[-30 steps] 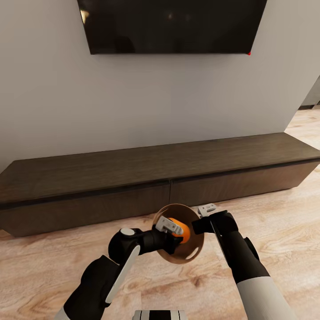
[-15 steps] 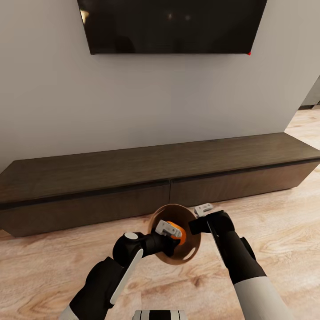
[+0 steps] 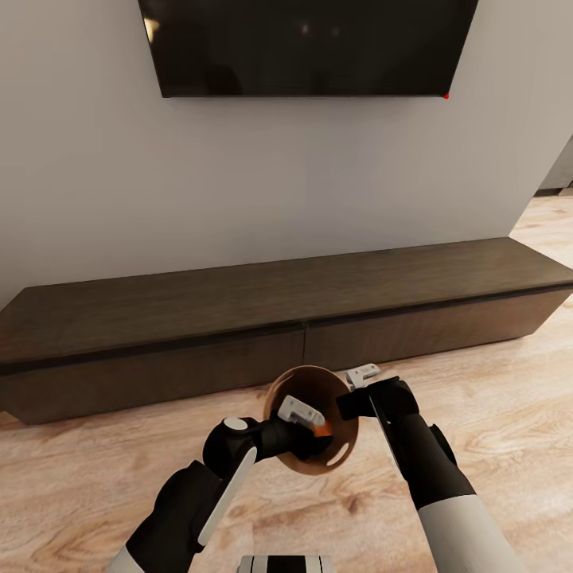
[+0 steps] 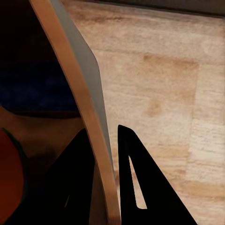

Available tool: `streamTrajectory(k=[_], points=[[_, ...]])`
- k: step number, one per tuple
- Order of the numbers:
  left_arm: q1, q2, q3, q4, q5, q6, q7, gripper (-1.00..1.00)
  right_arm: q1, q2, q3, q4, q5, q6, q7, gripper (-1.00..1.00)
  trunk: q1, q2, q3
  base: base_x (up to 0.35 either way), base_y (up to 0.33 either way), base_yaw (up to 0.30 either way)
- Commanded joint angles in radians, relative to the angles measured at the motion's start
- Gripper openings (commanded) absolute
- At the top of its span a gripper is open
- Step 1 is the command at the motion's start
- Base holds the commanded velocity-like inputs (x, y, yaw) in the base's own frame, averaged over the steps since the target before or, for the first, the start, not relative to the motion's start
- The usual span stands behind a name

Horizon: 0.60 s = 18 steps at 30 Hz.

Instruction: Put the three can of soda from the living room inside the tash can in the kitchen.

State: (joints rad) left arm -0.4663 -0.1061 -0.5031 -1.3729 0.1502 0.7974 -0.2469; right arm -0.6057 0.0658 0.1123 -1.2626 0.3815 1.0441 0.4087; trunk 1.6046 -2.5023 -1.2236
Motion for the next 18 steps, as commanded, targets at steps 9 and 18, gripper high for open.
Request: streamTrajectory(k=[9,18], points=[[0.01,0.01,-0.01,-0.116,0.003,0.016,-0.007,1.0,0.0,-0.001,0.0,0.001,-0.022,0.003,0.004,-1.0,0.0,0.0,0.0,0.0,0.0,0.0],[0.044,0.021,-0.021,-0.218,0.013,0.088,-0.073,1.0,-0.001,-0.003,-0.004,0.002,-0.026,0.003,0.004,-1.0,0.0,0.0,0.0,0.0,0.0,0.0]])
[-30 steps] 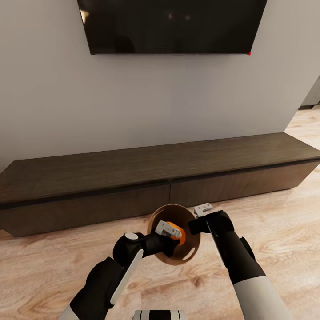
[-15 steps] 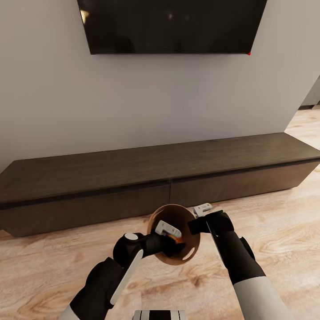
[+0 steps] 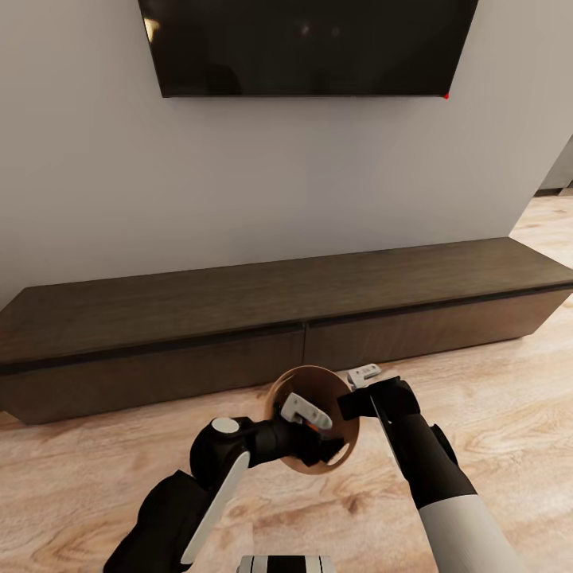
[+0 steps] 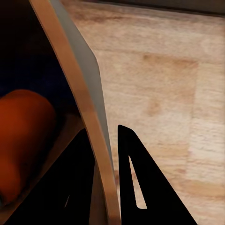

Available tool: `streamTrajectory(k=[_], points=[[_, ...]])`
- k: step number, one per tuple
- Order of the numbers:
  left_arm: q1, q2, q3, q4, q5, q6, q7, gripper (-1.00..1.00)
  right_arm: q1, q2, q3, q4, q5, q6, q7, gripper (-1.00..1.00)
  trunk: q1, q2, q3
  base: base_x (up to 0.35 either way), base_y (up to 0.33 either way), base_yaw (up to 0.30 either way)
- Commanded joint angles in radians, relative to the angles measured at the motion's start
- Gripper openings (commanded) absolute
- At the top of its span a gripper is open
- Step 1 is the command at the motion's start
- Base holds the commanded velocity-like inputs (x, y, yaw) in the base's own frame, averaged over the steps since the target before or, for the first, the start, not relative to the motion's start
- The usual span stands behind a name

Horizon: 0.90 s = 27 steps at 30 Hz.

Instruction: Put the three can of soda from the living room inside the tash can in the kitchen.

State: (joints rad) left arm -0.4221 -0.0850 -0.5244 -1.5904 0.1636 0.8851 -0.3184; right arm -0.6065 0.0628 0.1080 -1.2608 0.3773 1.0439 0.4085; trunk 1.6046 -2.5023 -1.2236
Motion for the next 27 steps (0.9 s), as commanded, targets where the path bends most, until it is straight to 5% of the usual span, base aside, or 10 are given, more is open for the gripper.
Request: streamTrajectory(k=[1,4,7,9,11,13,15,16,21,27], points=[[0.001,0.003,0.0,-0.001,0.0,0.011,-0.023,1.0,0.0,0.0,0.0,0.0,-0.022,0.003,0.004,-1.0,0.0,0.0,0.0,0.0,0.0,0.0],[0.005,0.019,0.005,-0.003,0.001,0.041,-0.128,1.0,0.0,0.0,-0.002,0.002,-0.023,0.003,0.004,-1.0,0.0,0.0,0.0,0.0,0.0,0.0],[0.008,0.063,0.027,-0.004,0.003,0.062,-0.3,1.0,0.0,0.0,-0.003,0.002,-0.023,0.003,0.004,-1.0,0.0,0.0,0.0,0.0,0.0,0.0],[0.009,0.131,0.117,-0.004,0.005,0.066,-0.482,1.0,-0.001,0.0,-0.003,0.003,-0.023,0.003,0.004,-1.0,0.0,0.0,0.0,0.0,0.0,0.0],[0.009,0.161,0.187,-0.002,0.005,0.065,-0.585,1.0,0.0,0.0,-0.004,0.003,-0.023,0.003,0.004,-1.0,0.0,0.0,0.0,0.0,0.0,0.0],[0.01,0.207,0.331,0.003,-0.001,0.062,-0.772,1.0,0.0,0.0,-0.005,0.003,-0.023,0.003,0.004,-1.0,0.0,0.0,0.0,0.0,0.0,0.0],[0.011,0.231,0.393,0.005,-0.003,0.061,-0.844,1.0,0.0,0.0,-0.005,0.003,-0.023,0.003,0.004,-1.0,0.0,0.0,0.0,0.0,0.0,0.0],[0.014,0.27,0.477,0.006,-0.001,0.059,-0.922,1.0,0.0,0.0,-0.004,0.003,-0.023,0.003,0.004,-1.0,0.0,0.0,0.0,0.0,0.0,0.0],[0.018,0.334,0.669,0.014,-0.003,0.054,-1.042,1.0,0.0,0.0,-0.005,0.007,-0.023,0.003,0.004,-1.0,0.0,0.0,0.0,0.0,0.0,0.0],[0.019,0.338,0.769,0.101,-0.014,-0.06,-1.047,1.0,0.0,-0.002,-0.007,0.007,-0.024,0.003,0.004,-1.0,0.0,0.0,0.0,0.0,0.0,0.0]])
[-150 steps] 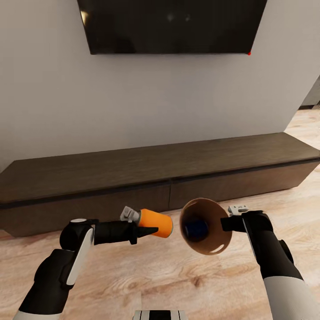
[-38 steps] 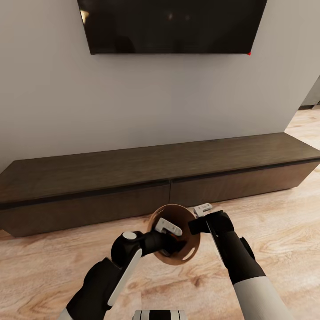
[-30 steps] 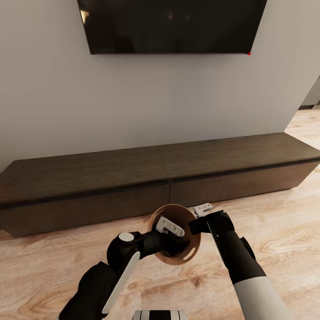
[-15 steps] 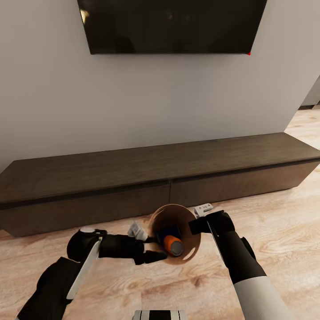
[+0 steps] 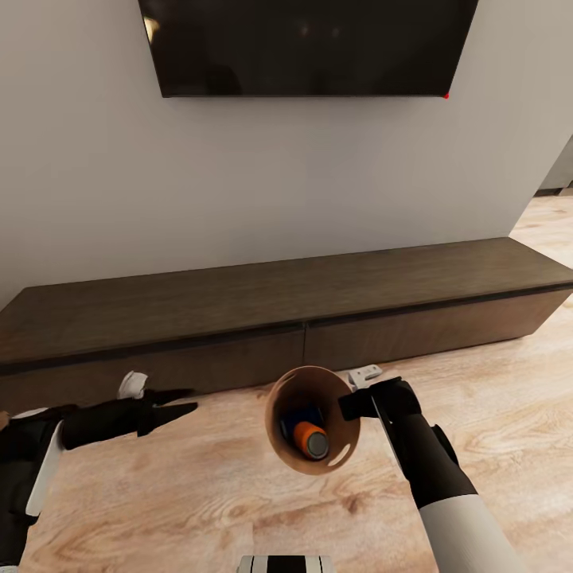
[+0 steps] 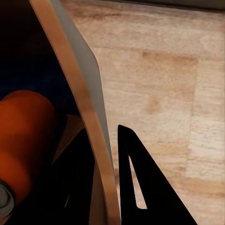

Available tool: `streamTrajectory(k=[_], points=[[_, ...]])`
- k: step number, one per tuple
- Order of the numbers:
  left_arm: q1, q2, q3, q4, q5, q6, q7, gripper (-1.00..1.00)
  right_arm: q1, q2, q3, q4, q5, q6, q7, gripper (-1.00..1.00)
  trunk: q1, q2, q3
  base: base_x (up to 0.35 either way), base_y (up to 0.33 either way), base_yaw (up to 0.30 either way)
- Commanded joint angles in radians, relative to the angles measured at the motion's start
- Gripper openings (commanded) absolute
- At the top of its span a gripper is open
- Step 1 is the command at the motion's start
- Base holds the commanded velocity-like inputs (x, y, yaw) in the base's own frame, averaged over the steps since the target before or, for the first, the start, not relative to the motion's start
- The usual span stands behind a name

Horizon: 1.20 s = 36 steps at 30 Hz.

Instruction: Put the three can of soda from the living room inside the tash can in the kitchen.

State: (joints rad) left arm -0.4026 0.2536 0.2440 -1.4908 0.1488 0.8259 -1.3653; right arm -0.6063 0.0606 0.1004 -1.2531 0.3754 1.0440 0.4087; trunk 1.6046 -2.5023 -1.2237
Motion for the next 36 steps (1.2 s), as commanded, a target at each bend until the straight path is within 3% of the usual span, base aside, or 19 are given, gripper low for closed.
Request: streamTrajectory(k=[1,4,10,12,14,16,20,21,23,25,29,33,36], points=[[0.0,-0.001,0.006,0.049,-0.008,-0.055,0.027,1.0,0.0,-0.001,-0.001,0.0,-0.022,0.003,0.004,-1.0,0.0,0.0,0.0,0.0,0.0,0.0],[-0.001,-0.003,0.011,0.156,-0.029,-0.169,0.116,1.0,0.0,-0.002,-0.001,-0.002,-0.022,0.003,0.004,-1.0,0.0,0.0,0.0,0.0,0.0,0.0],[0.001,-0.011,0.014,0.374,-0.046,-0.454,0.418,1.0,0.025,-0.007,-0.013,-0.01,-0.023,0.003,0.006,-1.0,0.0,0.0,0.0,0.0,0.0,0.0],[0.006,-0.02,0.014,0.408,-0.047,-0.499,0.45,1.0,0.036,-0.008,-0.024,-0.012,-0.024,0.003,0.009,-1.0,0.0,0.0,0.0,0.0,0.0,0.0],[0.026,-0.039,0.015,0.459,-0.048,-0.609,0.51,1.0,0.06,-0.009,-0.054,-0.025,-0.026,-0.001,0.015,-1.0,0.0,0.0,0.0,0.0,0.0,0.0],[0.054,-0.052,0.014,0.509,-0.049,-0.73,0.608,1.0,0.101,-0.008,-0.079,-0.036,-0.026,-0.086,0.012,-1.0,0.0,0.0,0.0,0.0,0.0,0.0],[0.081,-0.06,0.014,0.619,-0.048,-0.869,0.769,1.0,0.186,-0.008,-0.12,-0.045,-0.026,-0.279,0.007,-1.0,0.0,0.0,0.0,0.0,0.0,0.0],[0.082,-0.06,0.014,0.63,-0.048,-0.883,0.78,1.0,0.196,-0.008,-0.13,-0.049,-0.027,-0.309,0.007,-1.0,0.0,0.0,0.0,0.0,0.0,0.0],[0.087,-0.061,0.014,0.663,-0.048,-0.92,0.81,1.0,0.234,-0.006,-0.184,-0.079,-0.028,-0.44,0.009,-1.0,0.0,0.0,0.0,0.0,0.0,0.0],[0.088,-0.062,0.013,0.671,-0.048,-0.929,0.818,1.0,0.244,-0.007,-0.212,-0.089,-0.03,-0.48,0.016,-1.0,0.0,0.0,0.0,0.0,0.0,0.0],[0.09,-0.063,0.012,0.674,-0.045,-0.937,0.823,1.0,0.252,-0.008,-0.234,-0.107,-0.035,-0.513,0.043,-1.0,0.0,0.0,0.002,0.0,0.0,0.064],[0.091,-0.063,0.012,0.678,-0.046,-0.94,0.826,1.0,0.258,-0.009,-0.24,-0.106,-0.066,-0.548,0.083,-1.0,0.0,0.0,0.005,0.0,0.0,0.171],[0.091,-0.063,0.012,0.68,-0.047,-0.942,0.827,1.0,0.288,-0.009,-0.25,-0.078,-0.08,-0.632,0.086,-1.0,0.0,0.0,0.008,0.0,0.0,0.195]])
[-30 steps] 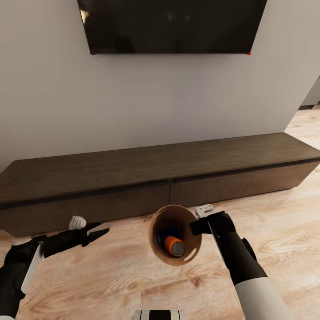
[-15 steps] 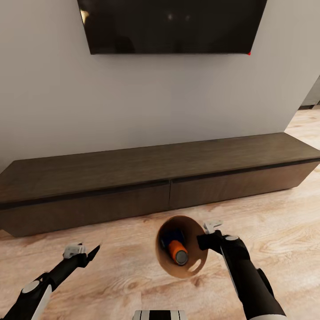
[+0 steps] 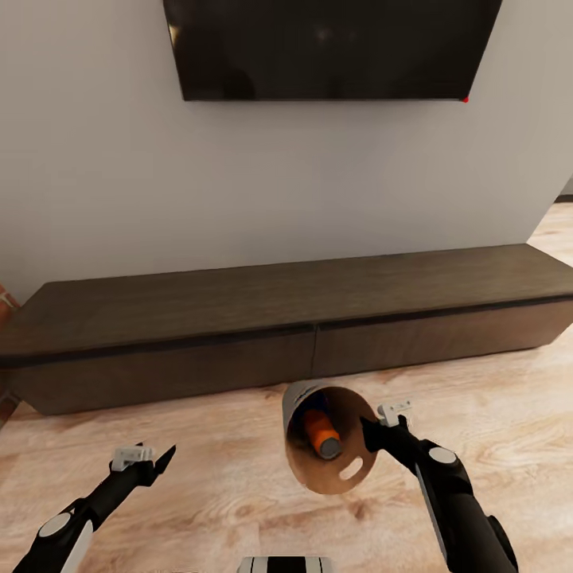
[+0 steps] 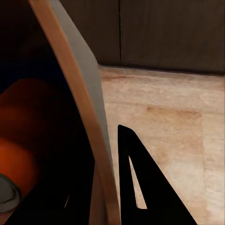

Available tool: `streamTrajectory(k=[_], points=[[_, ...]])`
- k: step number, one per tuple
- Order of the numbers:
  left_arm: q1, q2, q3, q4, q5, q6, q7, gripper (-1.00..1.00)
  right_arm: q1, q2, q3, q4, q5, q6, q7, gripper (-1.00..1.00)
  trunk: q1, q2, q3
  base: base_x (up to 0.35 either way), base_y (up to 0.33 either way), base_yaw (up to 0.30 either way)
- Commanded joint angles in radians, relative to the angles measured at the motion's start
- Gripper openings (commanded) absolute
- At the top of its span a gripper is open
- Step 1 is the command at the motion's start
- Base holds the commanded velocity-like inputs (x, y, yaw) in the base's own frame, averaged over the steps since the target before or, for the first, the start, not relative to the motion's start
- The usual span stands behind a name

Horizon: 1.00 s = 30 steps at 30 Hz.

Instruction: Put the three can of soda from the living room inside the tash can in the kitchen.

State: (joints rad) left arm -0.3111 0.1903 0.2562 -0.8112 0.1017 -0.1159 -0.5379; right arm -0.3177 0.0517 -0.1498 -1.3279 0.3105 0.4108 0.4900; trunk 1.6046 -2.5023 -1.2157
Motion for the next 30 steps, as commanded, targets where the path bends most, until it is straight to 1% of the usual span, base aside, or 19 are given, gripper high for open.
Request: streamTrajectory(k=[1,2,3,5,7,9,13,18,20,22,25,27,30], points=[[0.0,0.0,0.0,0.0,0.0,-0.001,0.0,1.0,0.005,0.0,-0.005,0.0,-0.017,-0.015,0.004,-1.0,0.0,0.0,0.001,0.0,0.0,0.2],[0.0,0.0,0.0,0.001,-0.001,-0.001,0.001,1.0,0.019,0.001,-0.017,0.007,-0.019,-0.049,0.005,-1.0,0.0,0.0,0.002,0.0,0.0,0.204],[0.0,0.0,0.0,0.001,-0.001,-0.002,0.001,1.0,0.03,0.002,-0.023,0.01,-0.019,-0.062,0.006,-1.0,0.0,0.0,0.003,0.0,0.0,0.206],[0.0,-0.004,0.0,0.001,-0.002,-0.002,0.001,1.0,0.064,0.007,-0.026,0.016,-0.02,-0.079,0.003,-1.0,0.0,0.0,0.005,0.0,0.0,0.207],[0.0,-0.006,0.0,0.001,-0.002,-0.002,0.001,1.0,0.079,0.01,-0.025,0.019,-0.021,-0.083,0.001,-1.0,0.0,0.0,0.007,0.0,0.0,0.208],[0.0,-0.008,0.0,0.002,-0.002,-0.002,0.003,1.0,0.087,0.011,-0.025,0.02,-0.022,-0.09,0.0,-1.0,0.0,0.0,0.009,0.0,0.0,0.209],[0.0,-0.009,0.0,0.014,-0.002,-0.003,0.005,1.0,0.094,0.011,-0.031,0.039,-0.026,-0.143,-0.002,-1.0,0.0,0.0,0.013,0.0,0.0,0.209],[0.0,-0.009,0.0,0.019,-0.002,-0.004,0.007,1.0,0.095,0.011,-0.036,0.053,-0.035,-0.16,-0.002,-1.0,0.0,0.0,0.019,0.0,0.0,0.209],[0.0,-0.009,0.0,0.019,-0.002,-0.004,0.008,1.0,0.095,0.012,-0.05,0.055,-0.037,-0.163,-0.002,-1.0,0.0,0.0,0.021,0.0,0.0,0.209],[0.0,-0.009,0.0,0.019,-0.002,-0.004,0.01,1.0,0.095,0.012,-0.075,0.056,-0.04,-0.165,-0.002,-1.0,0.0,0.0,0.023,0.0,0.0,0.209],[0.0,-0.01,-0.001,0.02,-0.011,-0.004,0.012,1.0,0.095,0.012,-0.092,0.056,-0.072,-0.166,-0.002,-1.0,0.0,0.0,0.026,0.0,0.0,0.21],[0.0,-0.012,-0.001,0.02,-0.028,-0.012,0.017,1.0,0.095,0.011,-0.097,0.056,-0.095,-0.174,-0.002,-1.0,0.0,0.0,0.028,0.0,0.0,0.21],[0.0,-0.023,-0.002,0.022,-0.037,-0.022,0.032,1.0,0.096,0.012,-0.098,0.06,-0.107,-0.188,-0.002,-1.0,0.0,0.0,0.031,0.0,0.0,0.21]])
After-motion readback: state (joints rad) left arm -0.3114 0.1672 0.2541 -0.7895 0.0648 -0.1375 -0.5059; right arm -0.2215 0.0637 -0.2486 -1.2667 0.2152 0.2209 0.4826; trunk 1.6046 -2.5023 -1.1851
